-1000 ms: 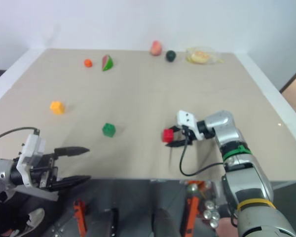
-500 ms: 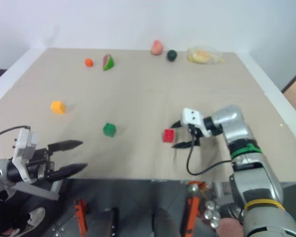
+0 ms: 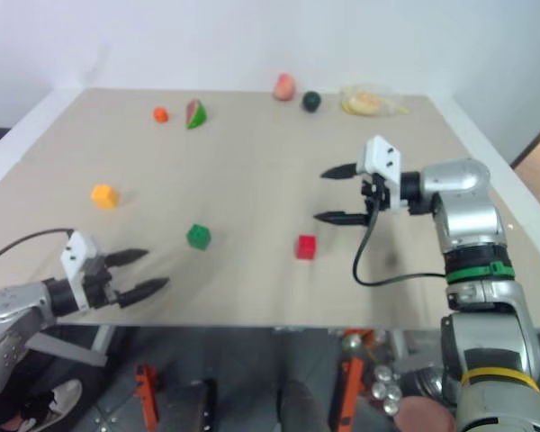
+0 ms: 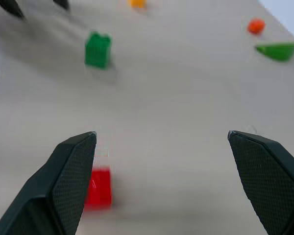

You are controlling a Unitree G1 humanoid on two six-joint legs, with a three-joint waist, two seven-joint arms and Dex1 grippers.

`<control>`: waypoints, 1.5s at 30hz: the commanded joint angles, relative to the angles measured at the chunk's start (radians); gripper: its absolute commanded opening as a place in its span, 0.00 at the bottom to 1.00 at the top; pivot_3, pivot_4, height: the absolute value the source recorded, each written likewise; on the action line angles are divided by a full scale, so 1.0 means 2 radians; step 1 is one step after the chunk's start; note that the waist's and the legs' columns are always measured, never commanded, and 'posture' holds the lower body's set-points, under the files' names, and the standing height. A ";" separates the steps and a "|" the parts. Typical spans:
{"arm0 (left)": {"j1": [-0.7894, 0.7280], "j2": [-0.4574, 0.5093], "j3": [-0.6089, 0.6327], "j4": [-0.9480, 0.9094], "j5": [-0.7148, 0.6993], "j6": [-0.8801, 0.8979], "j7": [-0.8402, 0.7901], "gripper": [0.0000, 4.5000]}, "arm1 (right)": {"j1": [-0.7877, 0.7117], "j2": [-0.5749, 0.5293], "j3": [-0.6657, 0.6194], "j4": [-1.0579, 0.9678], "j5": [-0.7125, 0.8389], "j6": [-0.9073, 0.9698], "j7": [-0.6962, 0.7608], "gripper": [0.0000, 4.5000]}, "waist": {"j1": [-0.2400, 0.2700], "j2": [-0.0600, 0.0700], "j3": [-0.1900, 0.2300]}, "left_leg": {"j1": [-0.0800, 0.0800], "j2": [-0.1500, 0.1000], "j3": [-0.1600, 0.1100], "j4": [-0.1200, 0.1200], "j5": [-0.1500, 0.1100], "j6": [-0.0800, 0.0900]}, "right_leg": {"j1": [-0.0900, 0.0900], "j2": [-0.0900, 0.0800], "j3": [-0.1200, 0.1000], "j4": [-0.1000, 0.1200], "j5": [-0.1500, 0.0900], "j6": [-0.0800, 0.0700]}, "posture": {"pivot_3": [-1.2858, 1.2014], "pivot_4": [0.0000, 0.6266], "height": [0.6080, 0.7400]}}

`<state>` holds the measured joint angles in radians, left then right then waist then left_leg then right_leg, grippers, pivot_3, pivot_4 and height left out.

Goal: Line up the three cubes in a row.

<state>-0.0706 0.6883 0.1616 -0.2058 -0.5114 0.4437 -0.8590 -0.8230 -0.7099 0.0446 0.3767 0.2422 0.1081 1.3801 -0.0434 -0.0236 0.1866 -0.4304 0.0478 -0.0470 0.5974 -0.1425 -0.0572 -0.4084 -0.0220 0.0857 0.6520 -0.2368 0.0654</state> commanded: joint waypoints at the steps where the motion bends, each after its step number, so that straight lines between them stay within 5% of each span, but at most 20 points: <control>1: -0.034 -0.011 -0.016 0.013 0.007 0.010 0.012 1.00 | 0.027 0.000 -0.017 -0.080 0.027 0.038 -0.024 0.99 | 0.000 0.000 0.000 | -0.001 0.000 0.000 0.000 0.000 0.000 | 0.000 0.000 0.000 0.000 0.000 0.000 | 0.52 0.24 1.00; 11: -0.123 -0.075 -0.084 0.054 0.056 0.046 0.072 1.00 | 0.060 -0.001 -0.032 -0.177 0.066 0.097 -0.065 0.99 | -0.001 0.000 0.000 | 0.000 0.000 0.000 0.002 0.000 0.000 | 0.000 0.000 0.000 0.000 0.001 0.001 | 0.52 0.24 1.00; 26: -0.157 -0.120 -0.108 0.083 0.119 0.066 0.144 1.00 | 0.076 -0.006 -0.033 -0.197 0.076 0.104 -0.090 0.99 | -0.002 0.000 0.000 | -0.001 0.000 0.000 0.002 0.000 0.000 | 0.000 0.000 0.001 0.000 0.002 0.002 | 0.52 0.24 1.00; 35: -0.167 -0.127 -0.110 0.096 0.131 0.056 0.145 0.38 | 0.082 -0.005 -0.033 -0.202 0.081 0.107 -0.099 1.00 | -0.002 0.000 0.000 | -0.001 0.000 0.000 0.002 0.000 0.000 | 0.000 0.000 0.001 0.000 0.002 0.002 | 0.52 0.24 1.00; 41: -0.191 -0.119 -0.121 0.146 0.140 -0.013 0.086 0.38 | 0.119 -0.005 -0.054 -0.239 0.106 0.140 -0.126 1.00 | 0.000 0.000 0.000 | -0.001 -0.001 0.000 0.002 0.000 0.000 | 0.001 0.000 0.000 0.000 0.002 0.002 | 0.52 0.24 1.00; 45: -0.238 -0.109 -0.127 0.226 0.125 -0.110 -0.039 0.38 | 0.207 -0.025 -0.101 -0.303 0.149 0.185 -0.137 1.00 | 0.002 0.000 0.000 | -0.002 -0.001 0.000 0.002 0.000 0.000 | 0.000 0.000 0.000 0.000 0.001 0.003 | 0.52 0.24 1.00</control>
<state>-0.4793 0.4541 -0.0903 0.1898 -0.2398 0.3305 -0.8130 -0.4626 -0.7286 -0.0670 -0.1462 0.4760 0.4359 1.1185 -0.0389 -0.0241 0.1863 -0.4350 0.0466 -0.0475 0.6019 -0.1418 -0.0565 -0.4080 -0.0220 0.0863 0.6519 -0.2348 0.0714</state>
